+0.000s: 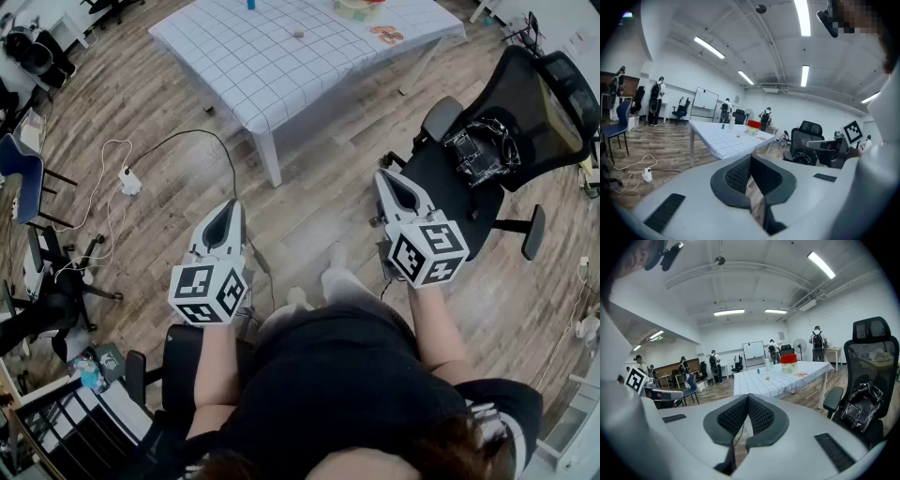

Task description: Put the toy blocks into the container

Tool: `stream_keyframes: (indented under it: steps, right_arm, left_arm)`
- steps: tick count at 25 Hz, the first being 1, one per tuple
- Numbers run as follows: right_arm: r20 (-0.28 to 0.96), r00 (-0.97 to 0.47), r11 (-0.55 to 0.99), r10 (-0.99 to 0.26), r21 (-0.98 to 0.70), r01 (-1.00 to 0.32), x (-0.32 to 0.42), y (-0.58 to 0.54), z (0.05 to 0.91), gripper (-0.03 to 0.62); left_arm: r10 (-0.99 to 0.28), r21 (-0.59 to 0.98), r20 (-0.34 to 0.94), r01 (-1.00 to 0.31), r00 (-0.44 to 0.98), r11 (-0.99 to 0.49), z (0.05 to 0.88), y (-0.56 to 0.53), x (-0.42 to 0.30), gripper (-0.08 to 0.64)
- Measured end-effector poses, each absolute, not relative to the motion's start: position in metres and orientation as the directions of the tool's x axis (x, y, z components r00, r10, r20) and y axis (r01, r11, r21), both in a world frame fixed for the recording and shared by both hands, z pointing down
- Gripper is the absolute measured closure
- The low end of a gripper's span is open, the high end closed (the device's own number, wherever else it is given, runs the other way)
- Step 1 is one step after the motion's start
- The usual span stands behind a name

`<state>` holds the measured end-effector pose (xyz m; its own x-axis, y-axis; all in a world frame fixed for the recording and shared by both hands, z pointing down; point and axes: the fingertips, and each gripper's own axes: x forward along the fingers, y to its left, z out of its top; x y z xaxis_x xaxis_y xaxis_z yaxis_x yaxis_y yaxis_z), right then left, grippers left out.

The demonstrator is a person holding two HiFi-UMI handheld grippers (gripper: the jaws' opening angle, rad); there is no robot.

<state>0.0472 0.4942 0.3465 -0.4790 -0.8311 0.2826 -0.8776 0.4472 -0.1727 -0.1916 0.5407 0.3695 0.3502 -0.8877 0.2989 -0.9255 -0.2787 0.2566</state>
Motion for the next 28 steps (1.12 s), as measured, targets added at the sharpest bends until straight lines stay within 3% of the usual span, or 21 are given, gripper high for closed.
stream_keyframes:
  steps: [14, 28]
  right_arm:
    - [0.300, -0.545, 0.512, -0.783, -0.185, -0.839, 0.131, 0.357, 0.366, 0.577]
    - [0.247, -0.687, 0.586, -0.683, -0.377, -0.718, 0.132, 0.299, 0.379, 0.577]
  left_arm:
    - [-0.884, 0.258, 0.274, -0.915, 0.378, -0.311, 0.364, 0.401, -0.069, 0.534]
    - [-0.894, 0.224, 0.322, -0.943, 0.312, -0.248, 0.361, 0.335, -0.039, 0.532]
